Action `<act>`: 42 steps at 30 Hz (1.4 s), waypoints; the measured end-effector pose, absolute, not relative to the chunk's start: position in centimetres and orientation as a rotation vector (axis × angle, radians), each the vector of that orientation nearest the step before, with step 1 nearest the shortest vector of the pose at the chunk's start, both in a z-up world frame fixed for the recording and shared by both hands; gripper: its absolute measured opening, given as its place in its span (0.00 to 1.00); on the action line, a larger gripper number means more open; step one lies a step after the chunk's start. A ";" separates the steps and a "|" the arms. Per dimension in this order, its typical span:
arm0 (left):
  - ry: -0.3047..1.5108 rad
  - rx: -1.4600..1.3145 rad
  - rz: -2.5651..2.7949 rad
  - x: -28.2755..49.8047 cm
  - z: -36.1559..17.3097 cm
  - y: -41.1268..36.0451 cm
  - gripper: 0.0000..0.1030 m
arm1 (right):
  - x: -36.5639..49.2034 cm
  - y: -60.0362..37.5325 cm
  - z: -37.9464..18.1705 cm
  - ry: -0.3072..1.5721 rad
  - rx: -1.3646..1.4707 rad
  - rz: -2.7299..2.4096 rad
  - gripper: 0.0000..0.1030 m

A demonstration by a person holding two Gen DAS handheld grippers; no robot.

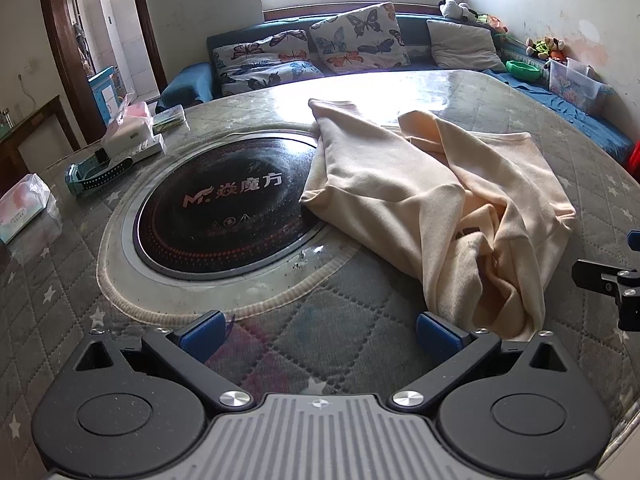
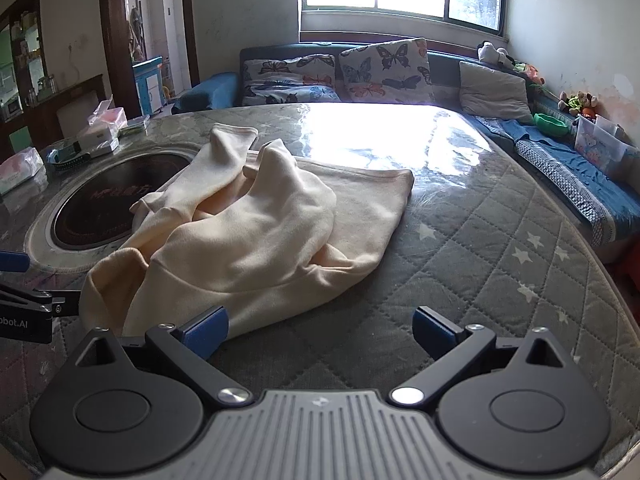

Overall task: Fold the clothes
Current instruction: 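Move both tools toward the crumpled cream sweatshirt on the mattress, then close the right gripper on a sweatshirt edge while the left gripper grasps another edge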

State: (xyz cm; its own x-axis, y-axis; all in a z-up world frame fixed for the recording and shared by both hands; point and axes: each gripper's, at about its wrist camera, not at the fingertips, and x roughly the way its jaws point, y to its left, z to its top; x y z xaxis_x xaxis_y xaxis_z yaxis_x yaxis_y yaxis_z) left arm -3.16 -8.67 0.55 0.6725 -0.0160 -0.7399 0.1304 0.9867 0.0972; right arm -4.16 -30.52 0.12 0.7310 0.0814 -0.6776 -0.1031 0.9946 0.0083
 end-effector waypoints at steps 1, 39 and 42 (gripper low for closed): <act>0.831 0.147 -0.083 -3.3 0.5 -8.7 1.00 | -4.3 -30.5 0.1 0.745 -0.034 0.103 0.97; 0.745 0.169 -0.092 1.5 3.2 -8.8 1.00 | -0.2 -30.7 2.0 0.710 -0.043 0.120 0.93; 0.744 0.168 -0.106 3.0 3.3 -9.3 1.00 | 1.6 -30.2 2.3 0.708 -0.056 0.134 0.93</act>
